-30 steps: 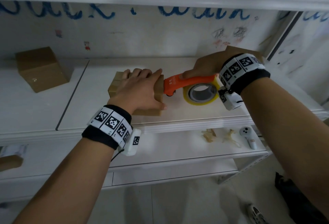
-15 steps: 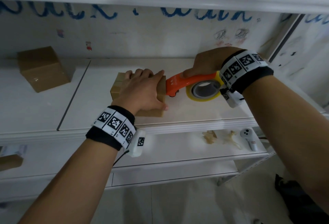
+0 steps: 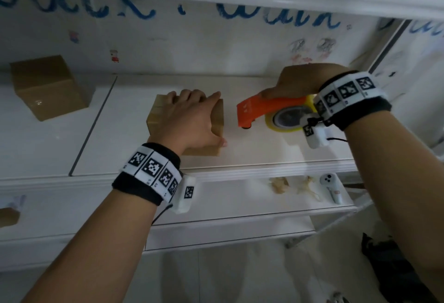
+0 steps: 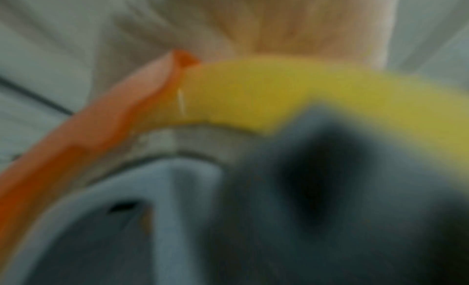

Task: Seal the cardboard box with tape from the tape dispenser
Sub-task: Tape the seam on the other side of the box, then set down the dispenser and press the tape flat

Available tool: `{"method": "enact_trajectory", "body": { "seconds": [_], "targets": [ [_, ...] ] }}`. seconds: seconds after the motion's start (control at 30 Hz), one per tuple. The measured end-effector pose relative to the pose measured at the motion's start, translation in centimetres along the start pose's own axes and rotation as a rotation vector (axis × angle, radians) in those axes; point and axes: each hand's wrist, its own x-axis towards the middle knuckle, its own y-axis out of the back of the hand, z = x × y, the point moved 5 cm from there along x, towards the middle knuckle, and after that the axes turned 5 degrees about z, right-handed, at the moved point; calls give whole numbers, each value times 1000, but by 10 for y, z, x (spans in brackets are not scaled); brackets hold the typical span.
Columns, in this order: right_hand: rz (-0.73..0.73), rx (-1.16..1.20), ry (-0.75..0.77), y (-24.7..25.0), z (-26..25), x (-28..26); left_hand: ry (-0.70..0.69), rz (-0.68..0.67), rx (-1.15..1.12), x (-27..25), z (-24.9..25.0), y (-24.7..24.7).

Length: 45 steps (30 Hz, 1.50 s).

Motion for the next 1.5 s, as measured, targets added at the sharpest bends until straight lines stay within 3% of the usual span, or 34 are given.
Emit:
{"method": "enact_trajectory", "body": {
  "seconds": [0.27,0.43,0.63,0.8,1.5],
  "targets": [
    [183,108,-28,-10,23,-22,1,14,-2,-1,2,0],
    [259,267,-29,-51,20,-3,6,26,1,0,3,-1],
    [420,78,-8,-83,-3,3,5,37,9,0,2,-1],
    [496,99,4,-91,-14,1,-1,45,20,0,2,1],
    [502,219,13,-89,-24,-13,5,32,12,-1,4,2]
  ]
}}
